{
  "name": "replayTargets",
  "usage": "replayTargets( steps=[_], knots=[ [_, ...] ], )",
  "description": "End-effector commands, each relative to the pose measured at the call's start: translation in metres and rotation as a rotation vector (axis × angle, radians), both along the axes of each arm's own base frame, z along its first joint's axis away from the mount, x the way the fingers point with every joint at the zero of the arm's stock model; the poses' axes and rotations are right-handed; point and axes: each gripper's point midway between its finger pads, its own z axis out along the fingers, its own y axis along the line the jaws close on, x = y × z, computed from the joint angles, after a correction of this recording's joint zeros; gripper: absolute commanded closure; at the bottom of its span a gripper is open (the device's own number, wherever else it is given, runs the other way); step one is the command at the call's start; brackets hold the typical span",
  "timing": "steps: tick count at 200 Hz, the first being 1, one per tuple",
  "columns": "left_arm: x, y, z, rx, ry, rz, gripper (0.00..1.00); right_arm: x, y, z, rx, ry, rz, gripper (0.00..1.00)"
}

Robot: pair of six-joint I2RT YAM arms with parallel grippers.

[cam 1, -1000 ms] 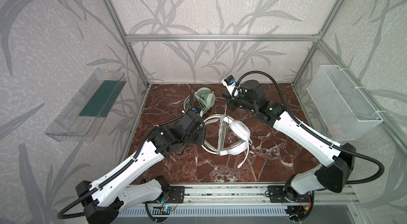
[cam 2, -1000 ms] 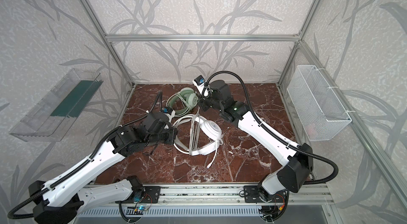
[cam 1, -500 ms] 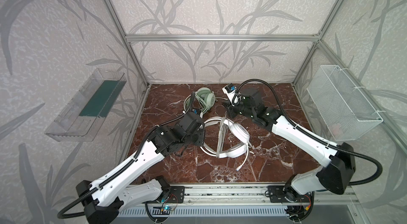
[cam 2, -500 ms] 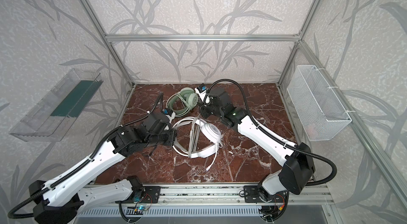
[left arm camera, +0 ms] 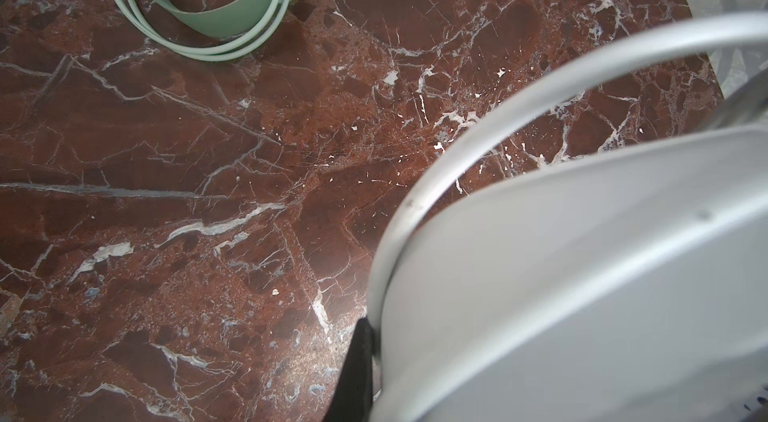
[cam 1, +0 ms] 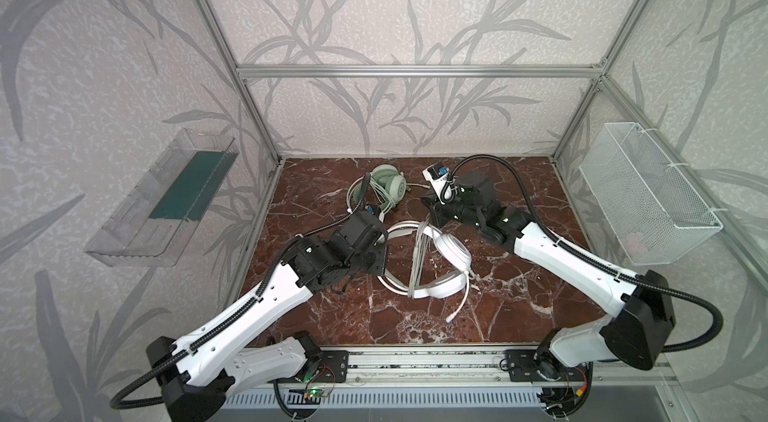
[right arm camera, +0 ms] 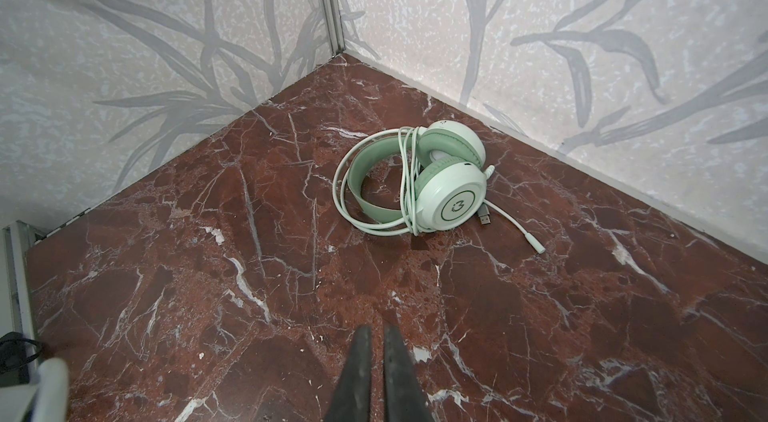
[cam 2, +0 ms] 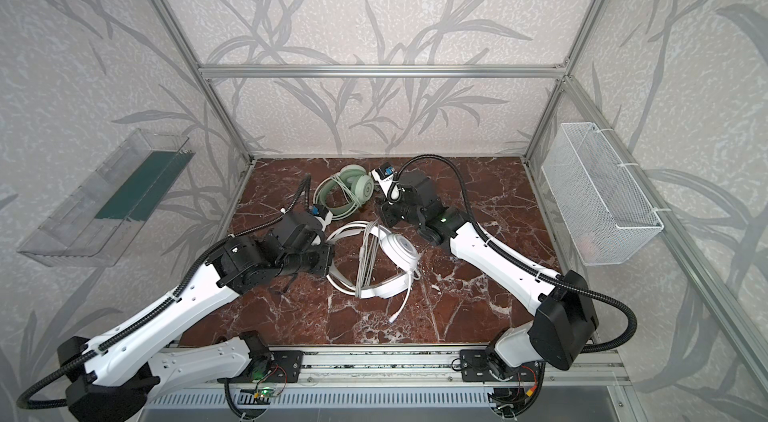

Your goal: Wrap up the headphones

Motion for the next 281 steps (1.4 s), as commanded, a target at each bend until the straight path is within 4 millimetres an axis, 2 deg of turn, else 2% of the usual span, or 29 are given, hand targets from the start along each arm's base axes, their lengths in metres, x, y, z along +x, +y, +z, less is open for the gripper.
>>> replayTargets(
  steps=[1, 120, 150, 203, 262, 281],
  knots=[
    [0.004, -0.023, 0.054, -0.171, -0.111, -0.052, 1.0, 0.005, -0.017, -0.01, -0.024, 0.018, -0.059, 1.0],
    [0.004, -0.02, 0.05, -0.145, -0.103, -0.045, 1.0, -0.013, -0.03, -0.025, 0.011, 0.078, -0.087, 0.71],
    [0.005, -0.019, 0.05, -0.137, -0.105, -0.043, 1.0, -0.018, -0.034, -0.03, 0.015, 0.092, -0.093, 0.67],
    [0.007, -0.019, 0.049, -0.123, -0.099, -0.045, 1.0, -0.024, -0.04, -0.027, 0.021, 0.086, -0.099, 0.59],
    [0.008, -0.019, 0.048, -0.107, -0.086, -0.043, 1.0, -0.025, -0.058, -0.027, 0.0, 0.061, -0.173, 0.52],
    [0.007, -0.018, 0.045, -0.092, -0.068, -0.043, 1.0, -0.022, -0.068, -0.027, -0.016, 0.05, -0.219, 0.46]
  ],
)
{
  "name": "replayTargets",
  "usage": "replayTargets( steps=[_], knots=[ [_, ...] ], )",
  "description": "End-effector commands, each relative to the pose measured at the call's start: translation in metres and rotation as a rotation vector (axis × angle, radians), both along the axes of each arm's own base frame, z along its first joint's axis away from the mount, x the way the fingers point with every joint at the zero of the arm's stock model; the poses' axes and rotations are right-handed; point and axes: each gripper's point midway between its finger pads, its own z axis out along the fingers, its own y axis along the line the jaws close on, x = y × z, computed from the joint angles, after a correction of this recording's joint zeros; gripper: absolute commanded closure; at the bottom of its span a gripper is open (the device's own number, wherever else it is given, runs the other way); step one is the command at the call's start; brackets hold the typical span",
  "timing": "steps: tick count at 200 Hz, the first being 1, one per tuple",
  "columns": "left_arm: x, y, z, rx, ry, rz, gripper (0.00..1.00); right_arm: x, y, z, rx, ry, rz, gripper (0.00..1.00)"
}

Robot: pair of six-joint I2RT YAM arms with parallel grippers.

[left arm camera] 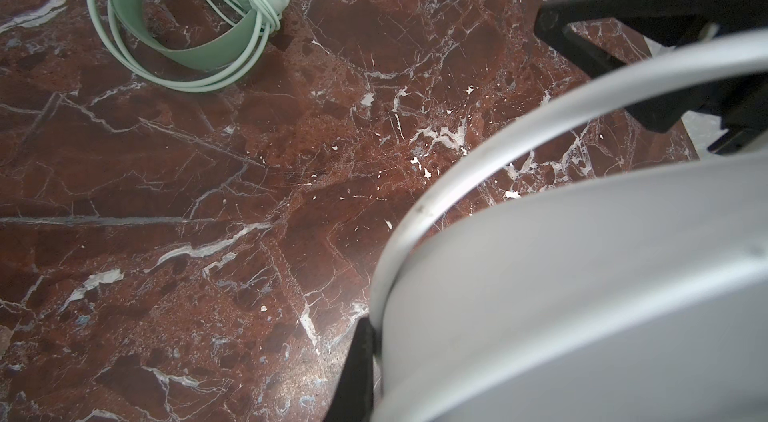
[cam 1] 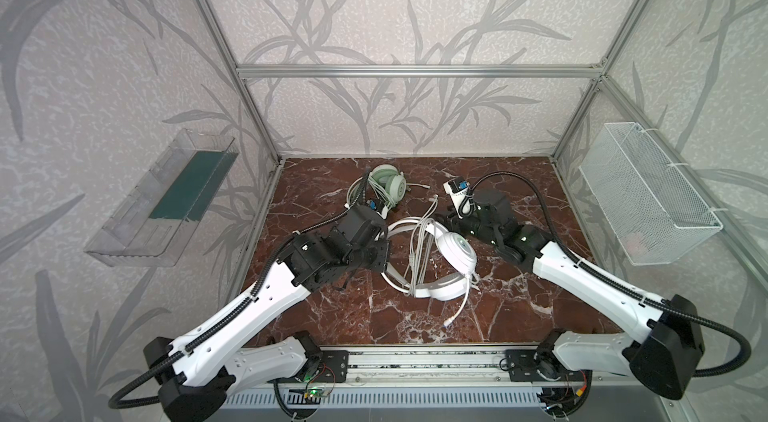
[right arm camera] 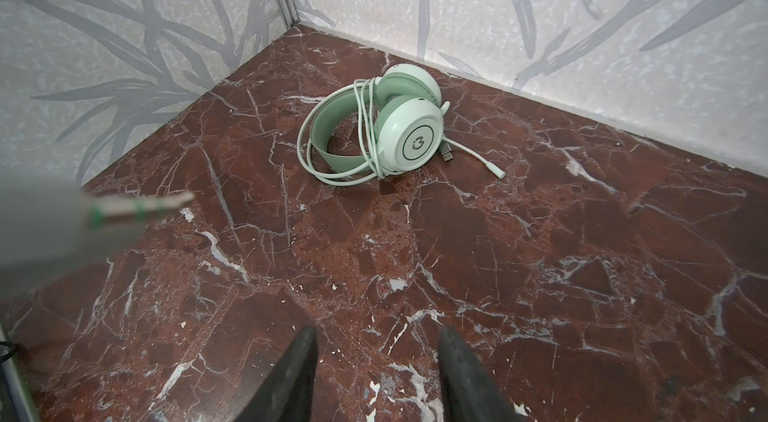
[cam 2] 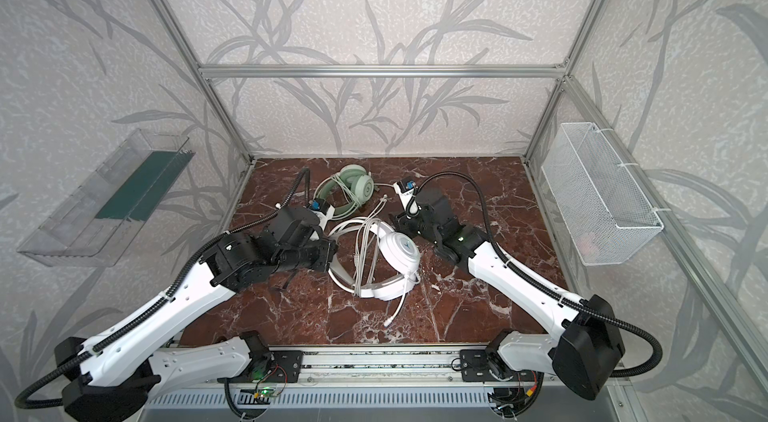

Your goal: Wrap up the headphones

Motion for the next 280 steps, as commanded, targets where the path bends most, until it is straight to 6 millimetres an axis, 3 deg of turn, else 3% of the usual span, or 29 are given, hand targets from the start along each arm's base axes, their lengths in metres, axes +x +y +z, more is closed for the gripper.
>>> replayTargets(
  steps=[1, 61, 127, 137, 142, 242, 280],
  knots=[
    [0.005, -0.008, 0.024, -0.06, -0.035, -0.002, 1.0, 0.003, -0.018, 0.001, -0.024, -0.016, -0.081, 0.46],
    [-0.004, 0.001, 0.007, 0.002, 0.051, 0.006, 1.0, 0.011, -0.056, -0.008, -0.07, -0.004, -0.261, 0.27],
    [-0.008, 0.015, -0.017, 0.072, 0.152, 0.046, 1.0, 0.008, -0.097, -0.018, -0.027, 0.052, -0.418, 0.16],
    [-0.007, 0.016, -0.019, 0.074, 0.16, 0.051, 1.0, 0.005, -0.099, -0.018, -0.024, 0.05, -0.419, 0.13],
    [-0.007, 0.017, -0.019, 0.072, 0.161, 0.053, 1.0, 0.003, -0.1, -0.017, -0.02, 0.047, -0.42, 0.0],
    [0.032, 0.052, -0.044, 0.124, 0.259, 0.157, 1.0, -0.042, -0.141, -0.016, 0.041, -0.013, -0.486, 0.01],
    [0.046, 0.065, -0.057, 0.164, 0.306, 0.205, 1.0, -0.053, -0.146, -0.03, 0.081, -0.013, -0.486, 0.01]
  ],
)
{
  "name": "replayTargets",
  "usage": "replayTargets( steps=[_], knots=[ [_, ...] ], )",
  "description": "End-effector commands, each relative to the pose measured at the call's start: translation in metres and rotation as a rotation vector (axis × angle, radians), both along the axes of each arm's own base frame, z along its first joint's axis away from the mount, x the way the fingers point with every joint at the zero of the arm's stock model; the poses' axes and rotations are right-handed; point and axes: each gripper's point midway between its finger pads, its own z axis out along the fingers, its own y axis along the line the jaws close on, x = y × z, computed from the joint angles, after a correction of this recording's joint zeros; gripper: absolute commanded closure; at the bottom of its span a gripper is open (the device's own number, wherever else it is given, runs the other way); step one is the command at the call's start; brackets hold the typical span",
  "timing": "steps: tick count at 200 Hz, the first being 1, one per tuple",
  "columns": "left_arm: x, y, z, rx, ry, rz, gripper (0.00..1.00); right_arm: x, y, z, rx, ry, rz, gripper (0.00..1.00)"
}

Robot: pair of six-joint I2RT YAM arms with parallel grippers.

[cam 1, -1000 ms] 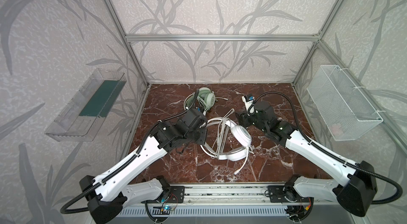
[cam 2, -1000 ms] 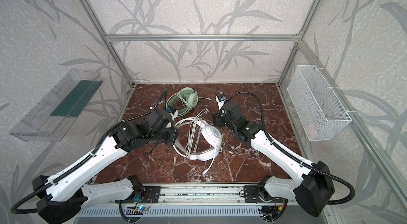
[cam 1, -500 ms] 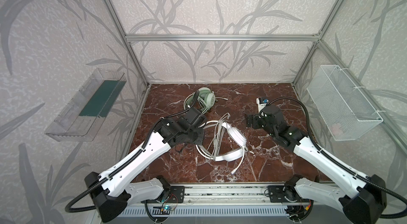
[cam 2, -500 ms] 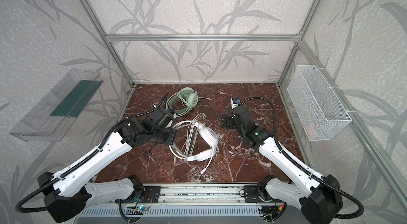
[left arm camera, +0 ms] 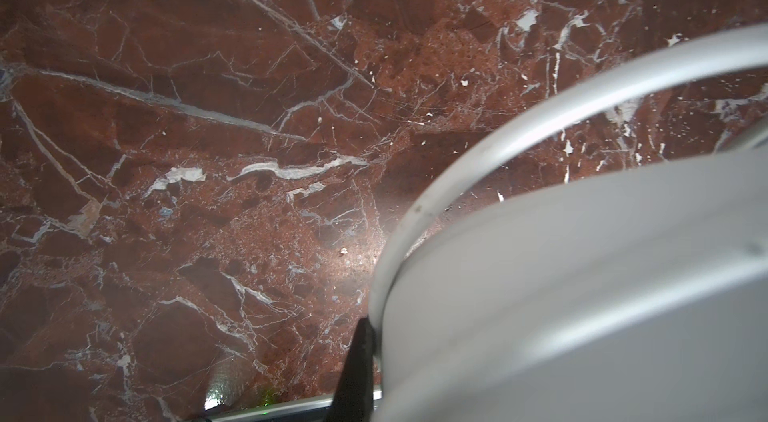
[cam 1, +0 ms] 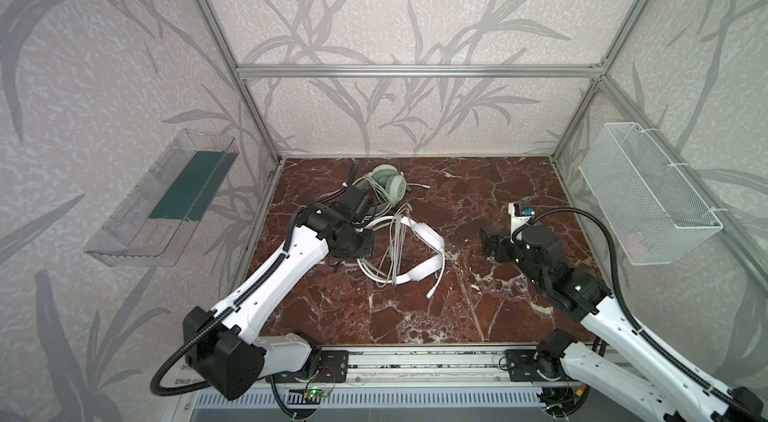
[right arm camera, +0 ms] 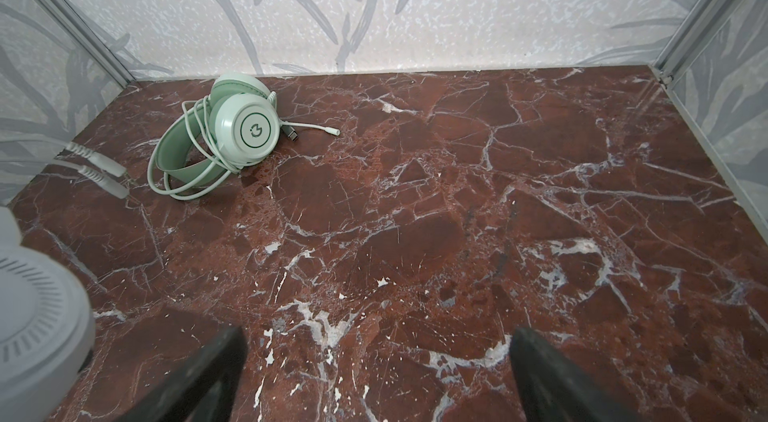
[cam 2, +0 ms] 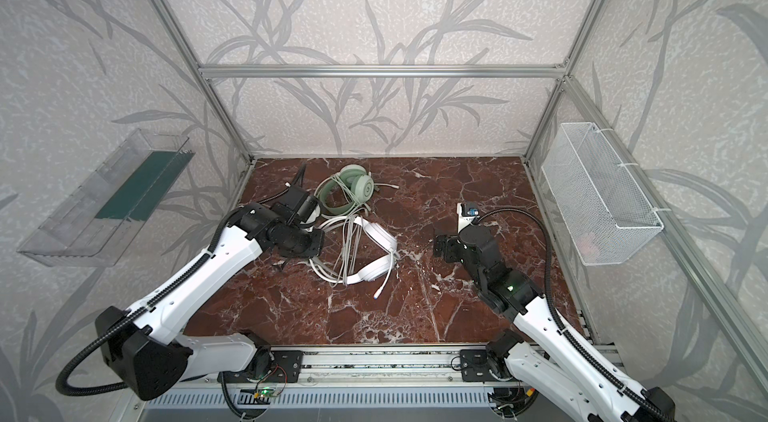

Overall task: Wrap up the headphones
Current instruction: 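Move the right gripper back toward the robot while the left gripper holds the white headphones, then lower the wrapped white headphones onto the table and open the left gripper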

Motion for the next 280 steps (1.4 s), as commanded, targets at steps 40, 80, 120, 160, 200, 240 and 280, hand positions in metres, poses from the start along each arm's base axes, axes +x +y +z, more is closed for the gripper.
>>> replayTargets(
  steps=[40, 80, 120, 160, 200, 240, 280],
  knots=[
    [0.029, 0.009, 0.0, -0.008, 0.004, 0.066, 1.0, -0.006, -0.007, -0.02, 0.028, 0.006, -0.032, 0.01],
    [0.044, 0.021, -0.004, 0.053, 0.013, 0.142, 1.0, -0.007, -0.003, -0.035, 0.047, 0.014, -0.017, 0.01],
    [0.056, 0.022, -0.014, 0.076, 0.046, 0.165, 1.0, -0.008, -0.003, -0.035, 0.05, 0.009, -0.011, 0.01],
    [0.068, 0.023, -0.023, 0.1, 0.085, 0.186, 1.0, -0.01, -0.004, -0.033, 0.061, -0.006, -0.009, 0.01],
    [0.079, 0.026, -0.033, 0.105, 0.106, 0.218, 1.0, -0.01, -0.003, -0.035, 0.068, -0.006, -0.002, 0.01],
    [0.085, 0.031, -0.045, 0.108, 0.138, 0.244, 1.0, -0.01, -0.001, -0.037, 0.07, -0.002, 0.004, 0.01],
    [0.087, 0.028, -0.059, 0.09, 0.179, 0.25, 1.0, -0.01, 0.001, -0.038, 0.068, -0.001, 0.015, 0.01]
  ],
)
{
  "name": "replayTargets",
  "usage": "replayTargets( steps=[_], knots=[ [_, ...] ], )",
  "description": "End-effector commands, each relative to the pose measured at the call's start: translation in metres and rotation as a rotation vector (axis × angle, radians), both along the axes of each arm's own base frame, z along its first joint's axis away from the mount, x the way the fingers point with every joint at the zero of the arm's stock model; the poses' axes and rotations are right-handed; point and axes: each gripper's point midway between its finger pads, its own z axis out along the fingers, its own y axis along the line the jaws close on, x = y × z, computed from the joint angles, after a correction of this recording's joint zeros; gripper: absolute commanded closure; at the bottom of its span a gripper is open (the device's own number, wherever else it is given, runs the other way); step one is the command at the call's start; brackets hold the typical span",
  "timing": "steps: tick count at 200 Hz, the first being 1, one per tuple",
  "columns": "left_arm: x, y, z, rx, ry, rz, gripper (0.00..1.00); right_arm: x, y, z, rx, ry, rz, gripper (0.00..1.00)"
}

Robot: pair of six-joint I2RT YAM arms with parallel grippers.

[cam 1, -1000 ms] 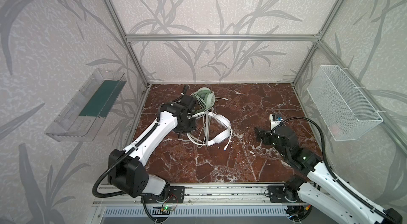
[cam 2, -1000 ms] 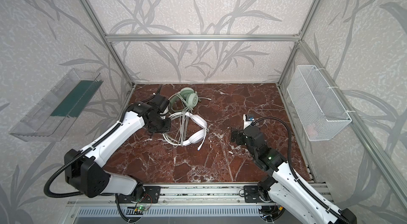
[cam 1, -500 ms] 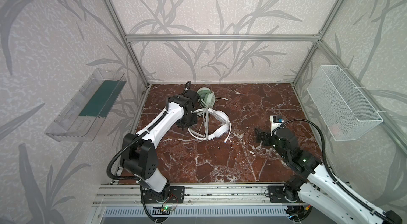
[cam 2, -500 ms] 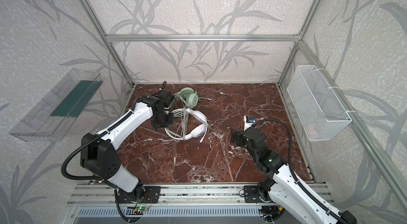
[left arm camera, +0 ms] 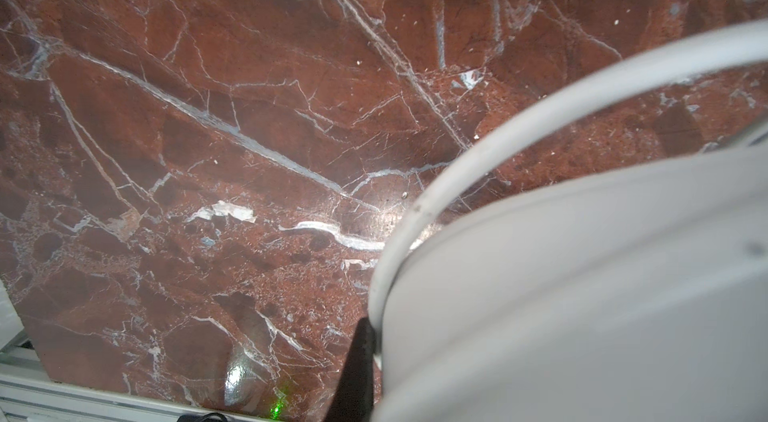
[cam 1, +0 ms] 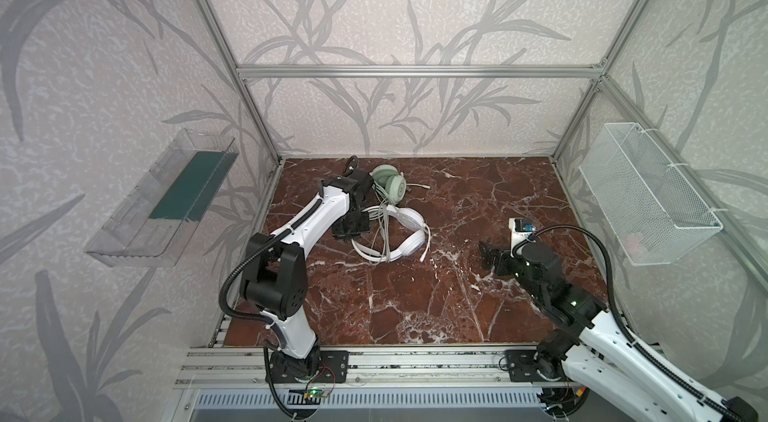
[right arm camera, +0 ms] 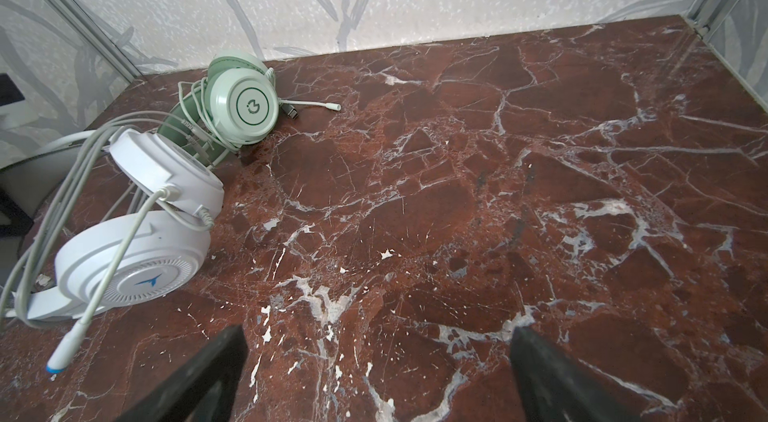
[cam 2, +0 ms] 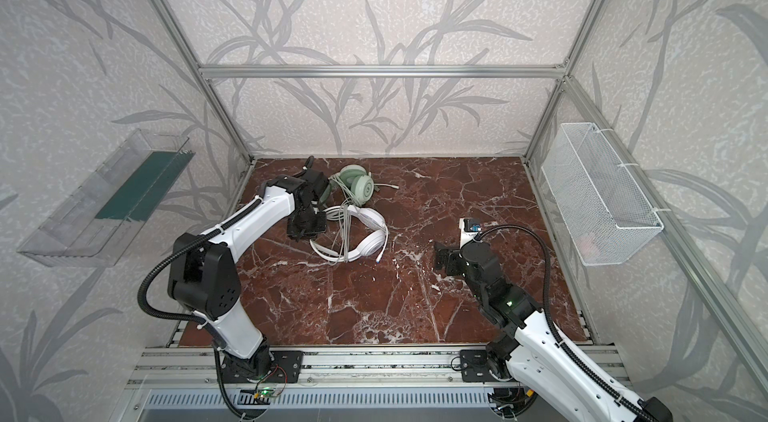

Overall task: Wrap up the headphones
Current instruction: 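Lower the wrapped white headphones onto the table and open the left gripper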

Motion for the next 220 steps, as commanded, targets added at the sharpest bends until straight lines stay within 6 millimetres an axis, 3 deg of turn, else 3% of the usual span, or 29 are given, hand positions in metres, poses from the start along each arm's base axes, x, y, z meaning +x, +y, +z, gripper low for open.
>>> replayTargets(
  steps=[1, 49, 109, 220],
  knots=[
    [0.013, -0.01, 0.009, -0.062, -0.039, 0.022, 1.0, 0.001, 0.002, 0.0, 0.016, -0.007, 0.003, 0.01],
    [0.004, -0.019, -0.002, -0.126, -0.02, 0.033, 1.0, 0.001, 0.002, -0.002, 0.014, -0.005, 0.006, 0.01],
    [-0.024, -0.022, -0.023, -0.17, 0.023, 0.051, 1.0, 0.001, 0.004, -0.004, 0.009, -0.002, 0.016, 0.01],
    [-0.044, -0.029, -0.051, -0.174, 0.037, 0.049, 1.0, 0.002, 0.005, -0.006, 0.0, 0.004, 0.02, 0.01]
  ],
)
